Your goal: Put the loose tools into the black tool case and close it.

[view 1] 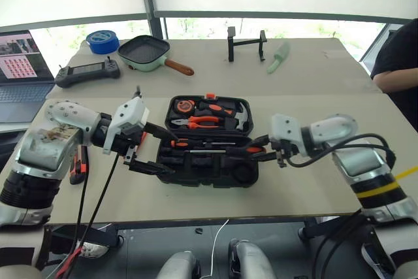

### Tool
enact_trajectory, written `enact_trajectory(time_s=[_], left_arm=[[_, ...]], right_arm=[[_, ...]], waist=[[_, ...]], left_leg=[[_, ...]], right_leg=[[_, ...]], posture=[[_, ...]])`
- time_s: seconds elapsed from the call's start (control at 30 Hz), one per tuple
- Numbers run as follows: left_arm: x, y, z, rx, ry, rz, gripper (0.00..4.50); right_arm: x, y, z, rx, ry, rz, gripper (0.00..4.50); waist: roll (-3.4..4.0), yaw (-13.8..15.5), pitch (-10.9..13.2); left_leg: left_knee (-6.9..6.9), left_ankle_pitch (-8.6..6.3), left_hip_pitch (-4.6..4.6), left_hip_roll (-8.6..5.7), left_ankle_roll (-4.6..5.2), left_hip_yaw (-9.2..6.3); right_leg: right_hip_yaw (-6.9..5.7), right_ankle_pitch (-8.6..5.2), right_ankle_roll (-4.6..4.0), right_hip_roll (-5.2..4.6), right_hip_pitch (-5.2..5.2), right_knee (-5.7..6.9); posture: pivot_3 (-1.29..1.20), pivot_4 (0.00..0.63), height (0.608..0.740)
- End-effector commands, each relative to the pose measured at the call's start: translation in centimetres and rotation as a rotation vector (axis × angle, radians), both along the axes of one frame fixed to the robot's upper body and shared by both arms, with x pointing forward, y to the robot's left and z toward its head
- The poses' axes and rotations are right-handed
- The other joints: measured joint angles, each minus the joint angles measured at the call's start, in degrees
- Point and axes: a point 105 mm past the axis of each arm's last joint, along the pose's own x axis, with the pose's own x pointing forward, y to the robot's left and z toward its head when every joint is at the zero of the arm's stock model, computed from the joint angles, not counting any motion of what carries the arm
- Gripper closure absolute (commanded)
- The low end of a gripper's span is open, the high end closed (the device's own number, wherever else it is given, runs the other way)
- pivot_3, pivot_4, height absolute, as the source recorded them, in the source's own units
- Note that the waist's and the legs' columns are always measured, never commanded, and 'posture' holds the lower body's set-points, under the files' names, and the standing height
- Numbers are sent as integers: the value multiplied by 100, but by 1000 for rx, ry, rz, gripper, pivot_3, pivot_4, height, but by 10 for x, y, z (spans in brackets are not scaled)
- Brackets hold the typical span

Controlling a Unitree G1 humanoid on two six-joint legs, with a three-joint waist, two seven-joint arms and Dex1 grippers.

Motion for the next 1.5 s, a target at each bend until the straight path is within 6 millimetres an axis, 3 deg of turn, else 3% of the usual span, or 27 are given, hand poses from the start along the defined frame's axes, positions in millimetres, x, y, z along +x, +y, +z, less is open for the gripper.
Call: enact_trajectory(time_s=[0.03,0.4,0.47,0.63,0.73,0.8,0.9,1.23,1.27,1.33,1.5], left_arm=[[2,-3,9,-5,-57,-6,0],[6,-2,8,-7,-71,4,0],[7,-3,8,-7,-73,3,0],[10,-4,10,-9,-81,0,0],[12,-3,11,-9,-87,3,0],[13,-3,10,-8,-90,4,0],[14,-3,9,-4,-92,3,0],[14,-3,5,2,-93,8,0],[14,-3,5,2,-93,8,0],[14,-3,6,1,-96,9,0],[15,-1,6,5,-100,17,0]], right_arm=[[8,12,14,13,-70,-5,3454],[7,25,0,6,-49,-28,3454],[8,27,-1,12,-53,-42,2439],[4,29,3,22,-84,-17,717],[8,33,14,86,-83,-42,28],[9,38,19,140,-41,-62,28],[5,46,18,179,23,-54,810],[6,69,-10,153,68,-58,4280],[7,71,-15,141,67,-68,4459],[2,72,-33,80,80,-51,4459],[-4,69,-58,-2,125,-71,4459]], waist=[[0,-13,0],[0,-116,0],[0,-122,0],[0,-114,0],[0,-119,0],[0,-124,0],[0,-126,0],[0,-133,0],[0,-138,0],[0,-135,0],[-8,-133,-6]], left_leg=[[0,1,-8,2,-1,2],[35,4,-47,3,-9,1],[34,5,-46,4,-12,1],[35,6,-47,3,-12,0],[35,6,-48,3,-12,0],[34,6,-48,3,-12,0],[34,6,-48,3,-12,0],[33,6,-48,2,-12,-1],[33,6,-47,3,-12,-1],[33,6,-49,2,-12,0],[35,6,-42,1,-11,0]], right_leg=[[-1,0,-2,0,-10,2],[-18,3,-13,-1,-41,39],[-16,2,-15,0,-43,40],[-15,3,-16,-1,-44,48],[-16,3,-16,0,-44,63],[-15,3,-16,0,-45,64],[-14,3,-16,0,-46,67],[-15,3,-16,1,-48,69],[-15,3,-16,1,-48,71],[-14,3,-16,1,-51,73],[-13,3,-16,1,-47,78]], posture=[[0,150,740],[0,150,740],[0,150,740],[0,150,740],[0,150,740],[0,150,740],[0,150,740],[0,150,740],[0,150,740],[0,150,740],[0,150,740]])
